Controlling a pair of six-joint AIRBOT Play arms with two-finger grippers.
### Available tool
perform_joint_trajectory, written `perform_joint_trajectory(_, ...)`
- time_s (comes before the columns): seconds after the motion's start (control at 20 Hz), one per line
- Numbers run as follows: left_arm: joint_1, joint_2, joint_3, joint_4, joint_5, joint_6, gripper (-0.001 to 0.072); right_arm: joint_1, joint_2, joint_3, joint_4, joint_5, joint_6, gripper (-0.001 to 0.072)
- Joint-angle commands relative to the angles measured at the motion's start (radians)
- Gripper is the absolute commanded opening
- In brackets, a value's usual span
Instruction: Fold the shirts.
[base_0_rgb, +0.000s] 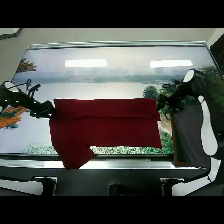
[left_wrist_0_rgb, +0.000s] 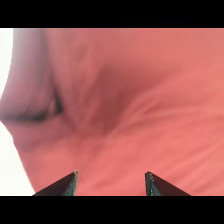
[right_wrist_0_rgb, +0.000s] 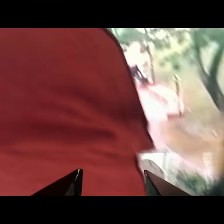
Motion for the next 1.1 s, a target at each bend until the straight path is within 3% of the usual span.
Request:
perform_joint_trajectory(0.0, 0.072, 0.111, -0.134, -0.003, -0.045, 0.002, 0.0519, -0.051, 0.074, -0.026, -0.016, 0.111, -0.021, 0.0491)
perform_joint_trajectory(0.25, 0.121, 0.396, -0.728, -0.011, 0.114, 0.088, 0.0518, -0.022, 0.208, -0.278, 0.0, -0.013, -0.04, 0.049)
perform_joint_trajectory(0.5, 0.117, 0.472, -0.916, -0.144, 0.21, 0.15, 0.0515, -0.011, 0.226, -0.32, 0.008, -0.008, -0.046, 0.049)
perform_joint_trajectory(0.65, 0.103, 0.472, -0.937, -0.151, 0.255, 0.127, 0.0402, -0.011, 0.247, -0.362, 0.007, -0.002, -0.058, 0.049)
perform_joint_trajectory(0.7, 0.103, 0.472, -0.935, -0.151, 0.278, 0.105, 0.0242, -0.011, 0.269, -0.408, 0.007, -0.021, -0.064, 0.0492)
perform_joint_trajectory(0.75, 0.103, 0.472, -0.932, -0.154, 0.302, 0.095, 0.0145, -0.011, 0.302, -0.474, 0.008, -0.05, -0.064, 0.0493)
perform_joint_trajectory(0.85, 0.103, 0.472, -0.927, -0.166, 0.319, 0.101, 0.0031, -0.011, 0.363, -0.612, 0.011, -0.103, -0.069, 0.051)
perform_joint_trajectory(1.05, 0.103, 0.475, -0.914, -0.169, 0.313, 0.111, 0.0028, -0.011, 0.391, -0.766, 0.032, -0.24, -0.079, 0.0509)
